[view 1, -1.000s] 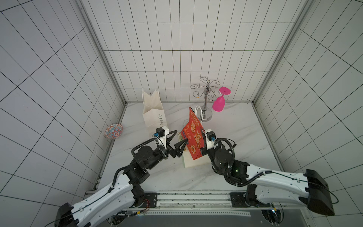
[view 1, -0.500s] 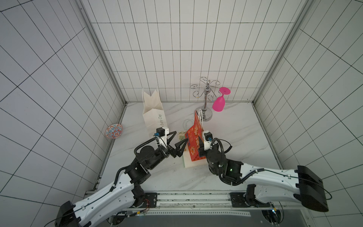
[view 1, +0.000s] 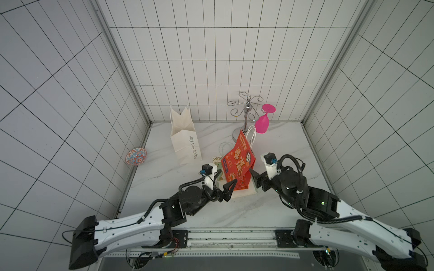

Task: Put away the paper bag
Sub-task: Press the paper bag.

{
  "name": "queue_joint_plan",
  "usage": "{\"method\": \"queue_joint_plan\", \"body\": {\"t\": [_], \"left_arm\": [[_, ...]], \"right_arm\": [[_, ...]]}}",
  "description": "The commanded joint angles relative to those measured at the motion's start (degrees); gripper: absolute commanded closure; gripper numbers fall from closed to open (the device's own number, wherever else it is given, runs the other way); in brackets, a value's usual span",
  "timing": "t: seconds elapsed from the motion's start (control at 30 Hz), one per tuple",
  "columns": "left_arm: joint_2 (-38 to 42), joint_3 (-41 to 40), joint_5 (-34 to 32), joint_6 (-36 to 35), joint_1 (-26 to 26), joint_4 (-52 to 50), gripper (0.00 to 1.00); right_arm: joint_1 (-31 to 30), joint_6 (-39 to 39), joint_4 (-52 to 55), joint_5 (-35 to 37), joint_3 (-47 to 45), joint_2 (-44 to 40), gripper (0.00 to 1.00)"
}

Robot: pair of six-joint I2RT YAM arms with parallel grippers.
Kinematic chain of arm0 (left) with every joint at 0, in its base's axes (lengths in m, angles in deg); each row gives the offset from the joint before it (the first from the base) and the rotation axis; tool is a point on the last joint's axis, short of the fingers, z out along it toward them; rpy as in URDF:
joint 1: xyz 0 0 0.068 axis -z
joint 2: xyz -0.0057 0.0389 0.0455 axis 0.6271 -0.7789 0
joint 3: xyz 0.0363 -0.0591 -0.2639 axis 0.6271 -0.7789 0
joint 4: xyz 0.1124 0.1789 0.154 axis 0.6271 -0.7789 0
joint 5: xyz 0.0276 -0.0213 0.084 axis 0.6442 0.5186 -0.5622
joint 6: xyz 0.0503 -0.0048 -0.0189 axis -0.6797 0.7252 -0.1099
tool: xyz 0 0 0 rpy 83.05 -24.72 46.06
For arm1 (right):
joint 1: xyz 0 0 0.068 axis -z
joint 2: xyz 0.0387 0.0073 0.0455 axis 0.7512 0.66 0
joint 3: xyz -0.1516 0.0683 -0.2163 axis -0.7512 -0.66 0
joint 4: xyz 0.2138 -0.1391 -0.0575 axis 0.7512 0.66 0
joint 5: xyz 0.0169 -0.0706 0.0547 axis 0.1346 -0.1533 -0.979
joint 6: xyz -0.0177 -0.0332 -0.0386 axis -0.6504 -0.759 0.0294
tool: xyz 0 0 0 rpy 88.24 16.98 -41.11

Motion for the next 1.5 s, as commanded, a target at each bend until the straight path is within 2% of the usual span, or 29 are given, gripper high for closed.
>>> {"method": "queue_joint_plan", "body": {"t": [0.0,0.07,0.1,0.17,0.2,0.3,0.43,0.53,0.63,0.8,1.0,1.17,1.27,1.47], "left_arm": [[-4.62,2.43,-14.75,-0.67,5.06,2.44,0.03],[-8.37,3.29,-17.77,-0.73,6.49,3.44,0.03],[-9.93,3.67,-19.74,1.54,6.51,2.66,0.02],[-12.07,3.25,-21.28,3.35,6.26,3.96,0.02],[-12.82,2.45,-21.34,2.61,6.16,5.94,0.02],[-14.07,0.52,-22.16,-0.07,6.16,10.81,0.02],[-15.48,1.53,-21.28,-4.02,6.01,12.05,0.02],[-17.0,3.06,-18.42,-6.3,4.55,12.2,0.02],[-18.5,4.69,-14.0,-7.21,1.86,11.58,0.02],[-21.87,8.2,-13.13,-12.18,0.99,12.42,0.02],[-27.01,12.47,-13.51,-15.35,0.89,13.47,0.02],[-31.69,15.23,-20.06,-15.41,0.25,15.3,0.02],[-33.97,16.83,-20.84,-15.48,0.43,15.79,0.02],[-36.19,15.98,-26.67,-15.13,0.44,20.57,0.03]], "right_arm": [[1.7,0.27,10.16,1.83,3.45,-3.15,0.18],[3.29,2.46,10.26,11.98,2.63,-3.98,0.23],[5.21,2.87,10.35,15.77,2.08,-3.45,0.26],[11.98,5.71,10.24,16.01,0.69,-1.55,0.29],[17.48,8.72,10.09,12.51,0.14,-0.03,0.3],[32.94,13.36,5.07,-8.81,-2.73,3.26,0.32],[42.56,13.63,-6.53,-34.64,-5.59,11.15,0.37],[43.11,13.72,-11.37,-46.13,-5.52,15.95,0.41],[43.07,15.59,-17.06,-54.96,-7.19,16.88,0.43],[42.87,19.38,-24.12,-64.45,-9.79,17.56,0.45],[42.04,20.44,-28.1,-67.31,-11.07,19.15,0.47],[40.31,20.26,-29.17,-67.43,-10.86,20.55,0.47],[38.83,19.97,-29.64,-67.84,-10.42,21.68,0.48],[37.67,20.04,-30.39,-67.45,-10.27,22.97,0.49]]}}
